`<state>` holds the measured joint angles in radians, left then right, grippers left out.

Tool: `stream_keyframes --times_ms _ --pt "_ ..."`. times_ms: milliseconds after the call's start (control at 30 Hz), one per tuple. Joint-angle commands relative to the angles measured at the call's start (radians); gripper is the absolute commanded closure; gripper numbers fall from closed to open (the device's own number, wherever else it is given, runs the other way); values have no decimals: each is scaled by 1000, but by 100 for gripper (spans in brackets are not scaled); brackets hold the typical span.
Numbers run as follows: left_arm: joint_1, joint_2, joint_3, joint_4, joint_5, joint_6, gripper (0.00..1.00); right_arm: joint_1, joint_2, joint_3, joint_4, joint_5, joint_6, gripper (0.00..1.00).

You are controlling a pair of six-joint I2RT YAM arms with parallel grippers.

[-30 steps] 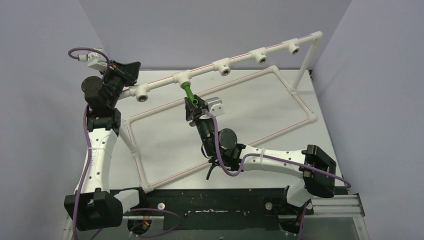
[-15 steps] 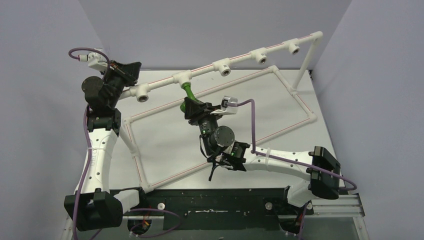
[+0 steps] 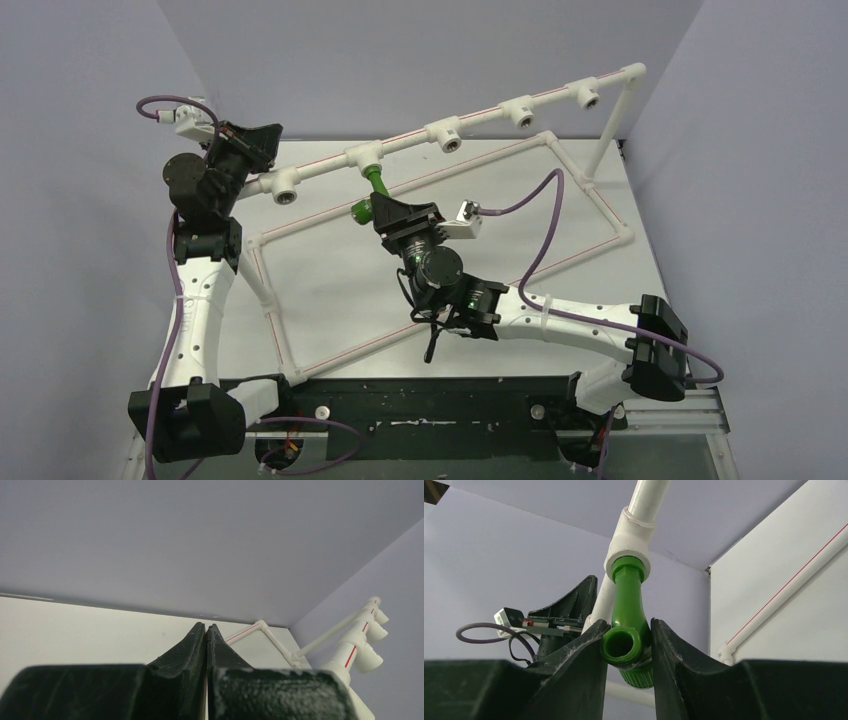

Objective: Install the water faucets

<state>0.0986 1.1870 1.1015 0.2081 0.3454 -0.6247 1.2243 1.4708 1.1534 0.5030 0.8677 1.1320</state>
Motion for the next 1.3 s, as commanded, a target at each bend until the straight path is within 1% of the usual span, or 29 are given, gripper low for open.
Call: stream_keyframes --times_ms 0,233,400,567,667,733,833,900,1100,1200,1267 --pt "35 131 -152 -315 19 2 100 -5 -58 23 4 61 196 100" --pt "35 131 -152 -316 18 1 100 -6 -68 -5 -7 46 218 99" --pt "35 132 -153 -316 18 1 100 -10 -78 -18 -19 39 201 79" --pt "35 134 -153 -316 17 0 100 -12 -92 -33 -19 28 168 52" --pt "35 134 -152 -316 17 1 100 -13 -103 -38 -21 17 133 38" --pt "35 134 -152 -315 17 2 100 -13 -112 -43 -22 13 98 31" --pt "35 135 -153 -316 17 0 100 -11 -132 -57 -14 14 36 23" --pt "35 137 -153 -315 18 1 100 -13 -149 -75 18 7 -30 20" --pt "35 137 -154 -315 17 0 100 -47 -195 -64 2 -99 -319 21" --pt "35 137 -154 -315 17 0 100 -89 -231 -81 -4 -216 -480 21" --pt "35 137 -152 -315 17 1 100 -125 -262 -99 -6 -328 -587 22"
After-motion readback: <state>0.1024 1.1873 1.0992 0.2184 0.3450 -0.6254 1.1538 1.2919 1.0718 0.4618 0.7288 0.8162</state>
